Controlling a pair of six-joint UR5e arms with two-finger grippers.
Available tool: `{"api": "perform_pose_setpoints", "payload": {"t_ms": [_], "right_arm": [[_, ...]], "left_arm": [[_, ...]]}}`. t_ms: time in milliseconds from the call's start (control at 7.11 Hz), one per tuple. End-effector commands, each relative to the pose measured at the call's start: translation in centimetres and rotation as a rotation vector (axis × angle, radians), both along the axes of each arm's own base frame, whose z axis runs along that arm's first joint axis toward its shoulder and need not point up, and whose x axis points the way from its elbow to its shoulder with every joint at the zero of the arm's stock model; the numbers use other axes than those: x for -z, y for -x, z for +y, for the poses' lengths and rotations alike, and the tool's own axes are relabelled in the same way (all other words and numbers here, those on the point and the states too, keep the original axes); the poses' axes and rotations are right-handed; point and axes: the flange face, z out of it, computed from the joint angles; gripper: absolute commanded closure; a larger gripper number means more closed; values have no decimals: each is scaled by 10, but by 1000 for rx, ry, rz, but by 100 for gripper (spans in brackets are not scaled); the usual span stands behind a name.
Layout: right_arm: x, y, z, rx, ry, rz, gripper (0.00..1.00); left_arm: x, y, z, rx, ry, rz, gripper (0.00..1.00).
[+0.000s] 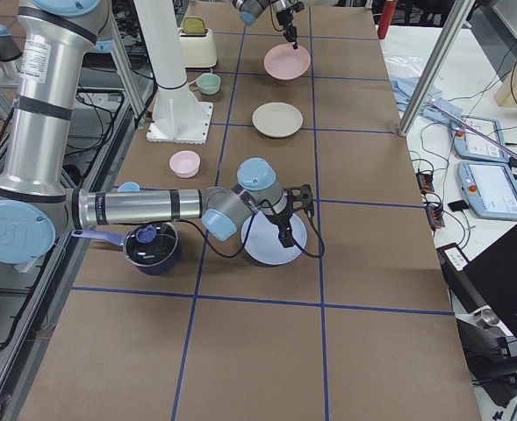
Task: Stack three plates with pink and blue
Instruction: 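Grip the pink plate rim with the left gripper and lift it, then lower the pink plate onto the cream plate and release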
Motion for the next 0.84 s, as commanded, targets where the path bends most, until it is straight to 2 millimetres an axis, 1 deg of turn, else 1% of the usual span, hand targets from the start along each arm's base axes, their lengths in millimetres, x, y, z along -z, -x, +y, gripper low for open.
{"api": "perform_pose_setpoints", "payload": {"t_ms": [0,141,281,422,562,703], "right_arm": [[0,0,0,1,2,-3,0],[-1,0,0,1,3,-2,0],[-1,0,0,1,3,-2,0],[-1,0,0,0,3,-1,0],[0,0,0,1,0,-1,0],[-2,0,0,1,4,-2,0]], "left_arm": [[128,-94,-26,-67,44,-10,100],[153,-136,-12,-48,83,14,100],[173,-175,7,-32,90,5,100],[182,-204,24,-41,113,-19,100],[182,-218,23,-23,133,-25,100],[178,-230,29,-32,140,-34,100]]}}
